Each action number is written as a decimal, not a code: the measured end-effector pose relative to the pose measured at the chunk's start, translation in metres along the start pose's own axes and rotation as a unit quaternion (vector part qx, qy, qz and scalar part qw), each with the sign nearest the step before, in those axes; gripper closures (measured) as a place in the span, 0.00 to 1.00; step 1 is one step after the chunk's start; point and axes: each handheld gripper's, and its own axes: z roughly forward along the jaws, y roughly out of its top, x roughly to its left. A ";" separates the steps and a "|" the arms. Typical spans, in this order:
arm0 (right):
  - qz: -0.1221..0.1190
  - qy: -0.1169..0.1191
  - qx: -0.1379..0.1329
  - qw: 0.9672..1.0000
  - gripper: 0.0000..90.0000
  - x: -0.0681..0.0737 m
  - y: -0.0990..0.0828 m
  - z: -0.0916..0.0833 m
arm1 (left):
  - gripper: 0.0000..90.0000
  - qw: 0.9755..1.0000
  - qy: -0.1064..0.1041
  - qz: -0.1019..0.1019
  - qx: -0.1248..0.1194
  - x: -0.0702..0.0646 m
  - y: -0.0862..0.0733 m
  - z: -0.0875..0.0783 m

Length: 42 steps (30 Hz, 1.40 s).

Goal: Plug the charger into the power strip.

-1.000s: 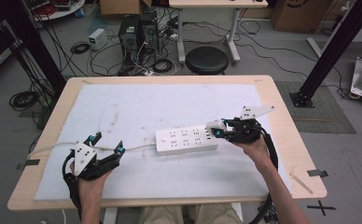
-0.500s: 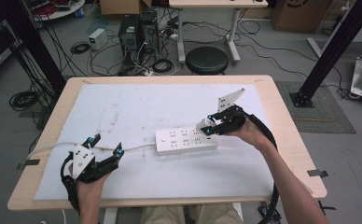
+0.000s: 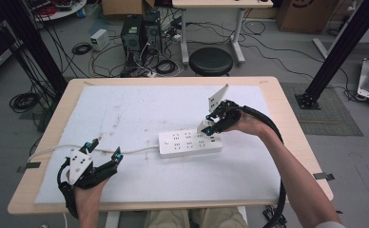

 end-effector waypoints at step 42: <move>-0.061 0.032 0.121 0.990 0.70 -0.013 0.034 0.032 | 0.24 1.000 0.011 0.000 0.019 -0.003 -0.010 -0.007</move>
